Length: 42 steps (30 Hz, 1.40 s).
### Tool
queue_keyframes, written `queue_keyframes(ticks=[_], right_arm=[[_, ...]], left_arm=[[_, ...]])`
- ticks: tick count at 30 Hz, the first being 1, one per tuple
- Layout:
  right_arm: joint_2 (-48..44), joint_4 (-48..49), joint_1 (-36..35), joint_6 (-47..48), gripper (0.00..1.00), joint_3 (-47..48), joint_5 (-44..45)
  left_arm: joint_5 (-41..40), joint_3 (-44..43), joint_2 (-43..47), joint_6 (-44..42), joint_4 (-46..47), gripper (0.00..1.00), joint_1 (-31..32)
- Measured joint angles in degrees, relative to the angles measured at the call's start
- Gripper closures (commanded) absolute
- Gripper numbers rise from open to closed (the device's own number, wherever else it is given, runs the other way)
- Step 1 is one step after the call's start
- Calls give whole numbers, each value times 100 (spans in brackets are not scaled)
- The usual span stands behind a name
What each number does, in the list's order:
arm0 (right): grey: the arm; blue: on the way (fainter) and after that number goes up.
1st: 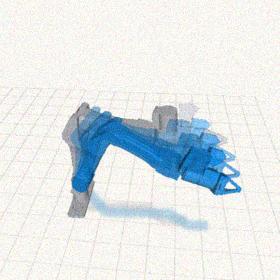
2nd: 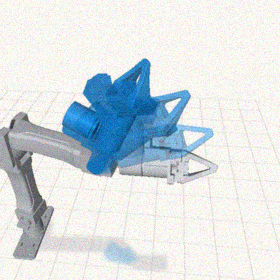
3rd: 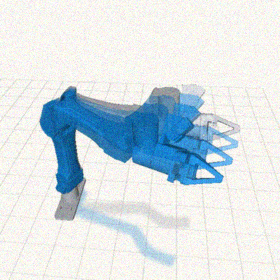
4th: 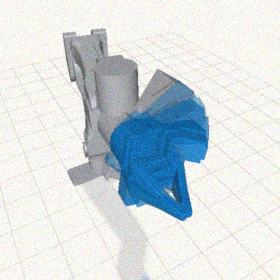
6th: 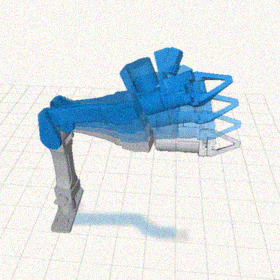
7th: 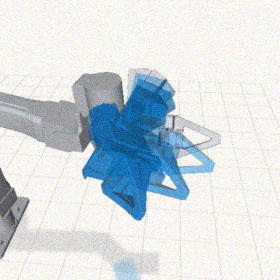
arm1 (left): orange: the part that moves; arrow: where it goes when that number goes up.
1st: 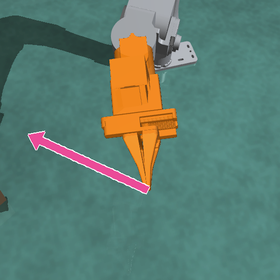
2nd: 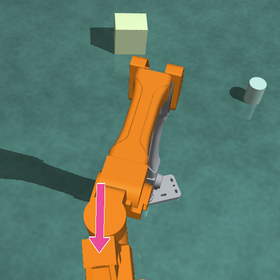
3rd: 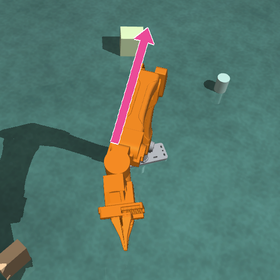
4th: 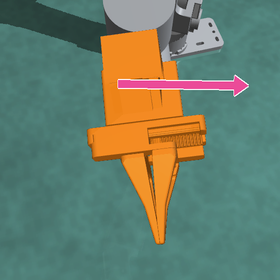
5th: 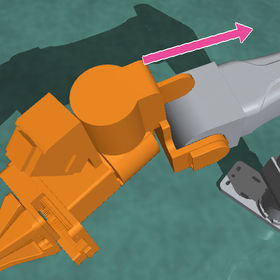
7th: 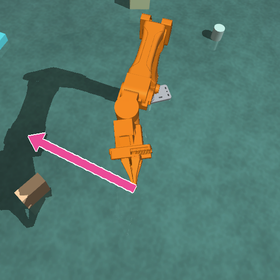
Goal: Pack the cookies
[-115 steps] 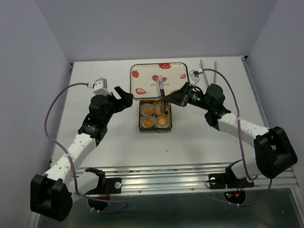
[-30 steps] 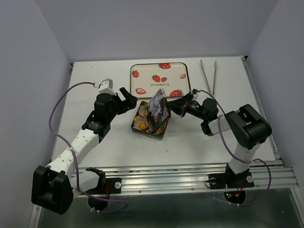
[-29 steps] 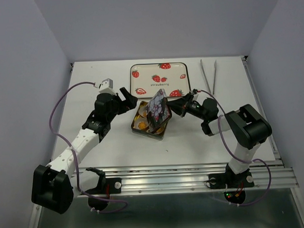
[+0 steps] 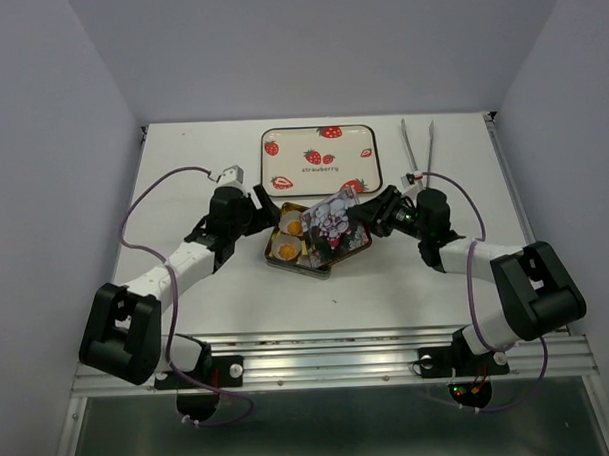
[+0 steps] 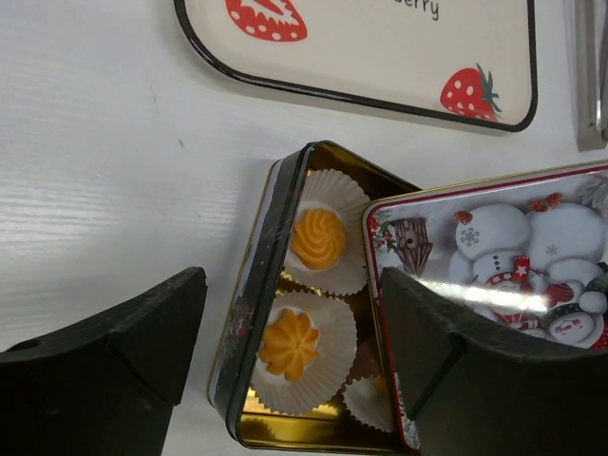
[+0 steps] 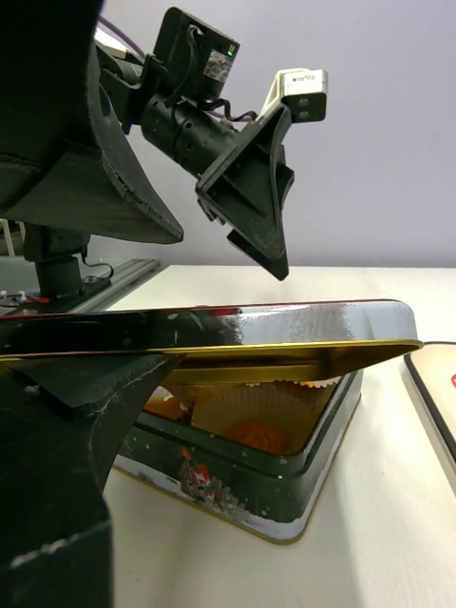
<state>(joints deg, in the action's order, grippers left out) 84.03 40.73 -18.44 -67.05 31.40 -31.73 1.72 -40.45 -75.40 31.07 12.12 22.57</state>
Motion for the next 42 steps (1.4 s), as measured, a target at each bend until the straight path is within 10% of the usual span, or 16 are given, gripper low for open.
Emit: queue_keyframes(ticks=[17, 27, 42], right_arm=[[76, -409, 0, 341, 49, -17, 332], [446, -426, 0, 457, 53, -44, 520], [177, -809, 0, 1145, 46, 68, 758]], left_arm=[[42, 223, -1003, -299, 291, 93, 227], [-348, 564, -782, 90, 402, 92, 448], [-977, 140, -761, 151, -302, 66, 787]])
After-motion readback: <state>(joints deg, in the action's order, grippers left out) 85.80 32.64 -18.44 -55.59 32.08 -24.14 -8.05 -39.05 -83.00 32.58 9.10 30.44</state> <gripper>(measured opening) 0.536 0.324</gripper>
